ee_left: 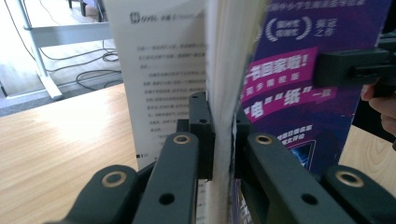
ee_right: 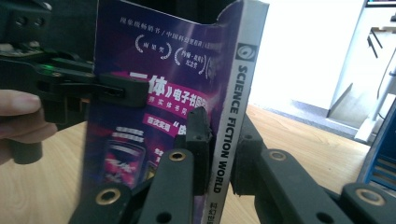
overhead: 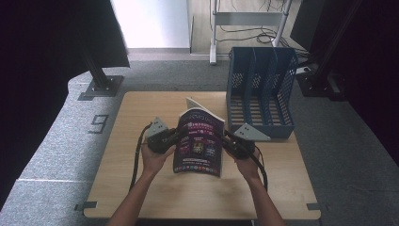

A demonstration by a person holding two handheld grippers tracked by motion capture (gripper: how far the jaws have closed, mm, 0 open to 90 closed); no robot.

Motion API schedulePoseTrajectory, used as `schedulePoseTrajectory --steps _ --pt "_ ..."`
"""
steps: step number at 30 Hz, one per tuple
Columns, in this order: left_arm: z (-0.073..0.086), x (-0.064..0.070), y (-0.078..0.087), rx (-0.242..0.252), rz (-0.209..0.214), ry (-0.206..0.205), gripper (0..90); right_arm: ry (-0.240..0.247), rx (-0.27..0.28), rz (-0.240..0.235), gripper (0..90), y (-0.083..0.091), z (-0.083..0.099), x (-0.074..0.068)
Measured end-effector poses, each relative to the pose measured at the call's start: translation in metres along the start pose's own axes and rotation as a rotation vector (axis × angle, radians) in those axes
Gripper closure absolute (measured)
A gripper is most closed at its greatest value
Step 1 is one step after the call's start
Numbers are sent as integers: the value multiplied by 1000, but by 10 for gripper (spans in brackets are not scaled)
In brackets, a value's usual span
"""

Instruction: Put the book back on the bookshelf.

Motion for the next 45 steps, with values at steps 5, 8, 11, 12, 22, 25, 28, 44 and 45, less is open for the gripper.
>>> schedulePoseTrajectory --steps 5,8,11,12,22,25,28,44,45 --pt "0 3 6 9 14 -4 846 6 20 -30 804 7 -1 -8" --pt "1 4 9 7 15 -9 843 8 24 -32 805 8 -1 -10" --pt "0 2 8 13 4 -16 851 22 25 -31 804 8 -1 -11" --pt "-1 1 6 15 1 -16 853 24 24 -28 805 7 -1 -11" --pt "-7 -5 -1 11 -20 -31 856 44 23 5 808 -2 -8 -3" --pt "-6 -3 0 10 -14 -35 855 45 28 5 808 -1 -7 -3" --pt "-5 2 4 18 3 -25 850 38 38 -7 809 7 -5 -6" --pt "2 -6 18 17 -22 28 552 32 60 -56 811 24 -1 -14" --pt "2 -7 17 13 -20 32 496 31 61 -62 811 25 -1 -15"
Point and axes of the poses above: each handheld gripper's, and its own axes: y roughly backward along the jaws, z roughly out of its underside, x roughly to its right, the point moved 10 cm from there along -y, roughly forward along the jaws, and after that the axes turned 6 degrees about x, right-handed, at the moved point
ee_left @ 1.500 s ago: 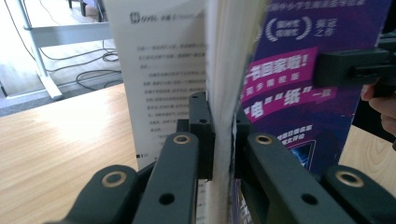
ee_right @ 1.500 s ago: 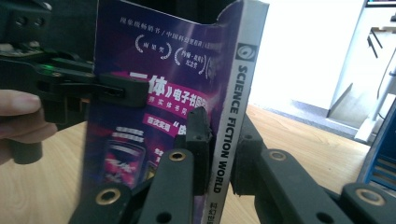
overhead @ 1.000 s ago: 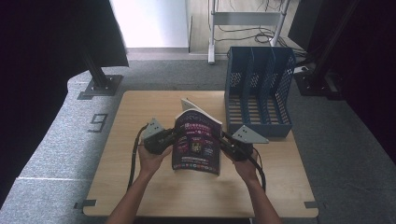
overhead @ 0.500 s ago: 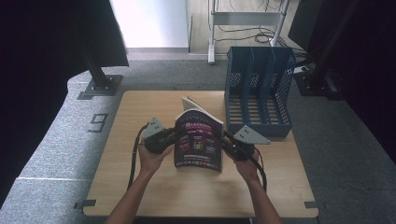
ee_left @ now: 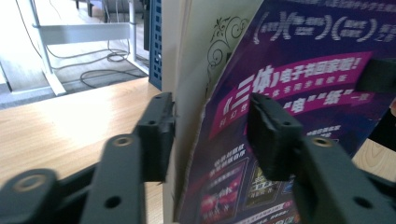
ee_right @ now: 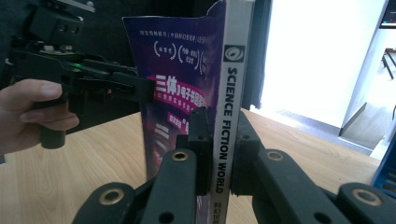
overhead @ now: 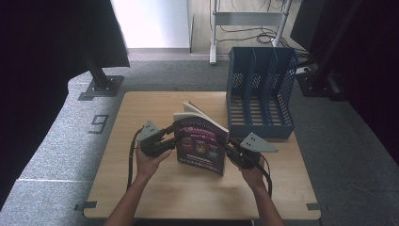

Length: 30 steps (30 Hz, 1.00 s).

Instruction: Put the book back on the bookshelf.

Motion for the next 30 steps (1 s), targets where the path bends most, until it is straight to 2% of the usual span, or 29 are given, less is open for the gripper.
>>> schedulePoseTrajectory --steps 3,6,8,10,12,16,18,27,30 --pt "1 -3 -2 -8 -2 5 459 10 -3 -6 812 0 0 -2" --pt "4 -6 -8 -32 10 16 383 28 -7 -11 812 -1 0 -6" --pt "4 -7 -9 -37 17 22 369 30 -6 -13 812 -1 0 -7" --pt "5 -9 -14 -61 31 38 309 31 -6 -17 811 0 0 -7" --pt "4 -11 -15 -63 26 37 293 30 -6 -16 811 1 0 -8" --pt "1 -10 -19 -61 28 27 259 27 -5 -21 811 2 0 -8" --pt "-4 -8 -21 -50 29 4 251 30 -4 -29 812 3 0 -9" --pt "-11 2 -25 -52 56 -25 234 42 -3 -46 811 4 0 -13" --pt "-12 1 -26 -51 49 -31 209 49 -3 -49 811 4 0 -14"
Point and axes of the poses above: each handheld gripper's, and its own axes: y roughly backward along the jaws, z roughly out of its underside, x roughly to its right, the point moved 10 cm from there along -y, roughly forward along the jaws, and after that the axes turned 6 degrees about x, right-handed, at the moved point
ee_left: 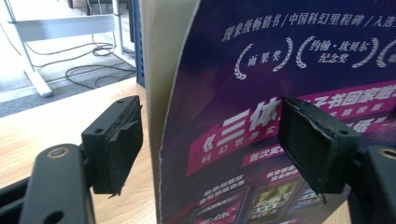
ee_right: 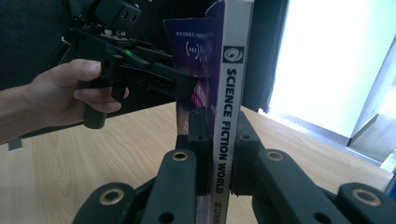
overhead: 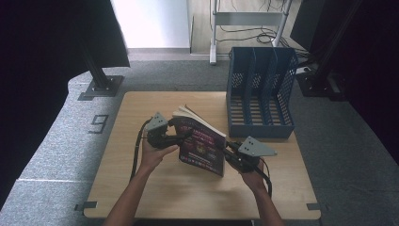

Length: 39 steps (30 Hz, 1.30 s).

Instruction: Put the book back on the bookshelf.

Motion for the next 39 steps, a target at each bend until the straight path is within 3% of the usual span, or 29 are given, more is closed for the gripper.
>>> schedulePoseTrajectory --steps 4,7,11,18,23,28,30,36,39 --pt "0 -2 0 -2 5 12 194 1 1 -1 811 0 0 0" --pt "-1 4 -2 5 37 -1 193 1 3 -3 811 -1 0 0" --pt "-2 9 -3 0 48 -15 186 1 4 -3 810 -1 0 -1" --pt "-4 12 0 3 67 3 184 4 9 1 802 0 1 1" --pt "-3 11 1 6 67 -3 184 12 7 -5 807 1 0 0" --pt "-7 3 3 29 36 -10 158 21 6 -15 809 2 0 -3" --pt "-9 2 3 34 35 -31 156 26 4 -14 808 3 0 -4" --pt "-12 9 1 50 51 -45 163 31 4 -22 807 2 0 -5" --pt "-13 10 0 58 60 -30 165 35 6 -25 802 3 0 -5"
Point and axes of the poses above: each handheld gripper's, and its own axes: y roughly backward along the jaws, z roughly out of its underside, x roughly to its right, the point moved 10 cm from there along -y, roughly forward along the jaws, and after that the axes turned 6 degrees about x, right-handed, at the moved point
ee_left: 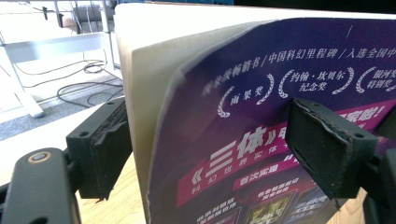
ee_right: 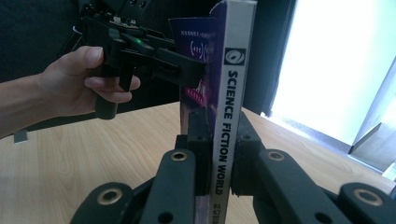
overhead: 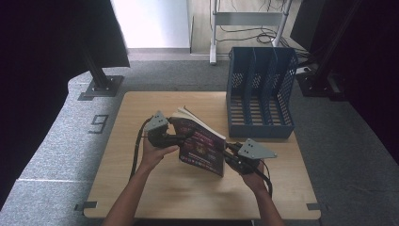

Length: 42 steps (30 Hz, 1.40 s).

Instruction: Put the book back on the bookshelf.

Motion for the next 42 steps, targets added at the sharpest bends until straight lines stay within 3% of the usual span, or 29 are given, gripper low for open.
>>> schedulePoseTrajectory --steps 11,15,21,26,28,32,42 --pt "-2 8 0 2 32 6 188 11 22 -21 712 -8 -6 0" --pt "-2 8 0 -2 32 8 188 10 -17 -12 713 -21 -4 2" --pt "-2 7 2 -6 26 7 188 5 -35 -9 744 -29 -3 3" --pt "-1 5 3 -6 16 8 190 -6 -44 16 801 -28 -2 7" --pt "2 5 4 -17 -6 -15 198 -47 -47 35 810 -28 -2 10" --pt "8 4 7 -41 -28 -29 198 -59 -47 56 812 -28 -2 13" --pt "24 0 26 -54 -60 17 197 -74 -45 85 813 -29 -2 15"
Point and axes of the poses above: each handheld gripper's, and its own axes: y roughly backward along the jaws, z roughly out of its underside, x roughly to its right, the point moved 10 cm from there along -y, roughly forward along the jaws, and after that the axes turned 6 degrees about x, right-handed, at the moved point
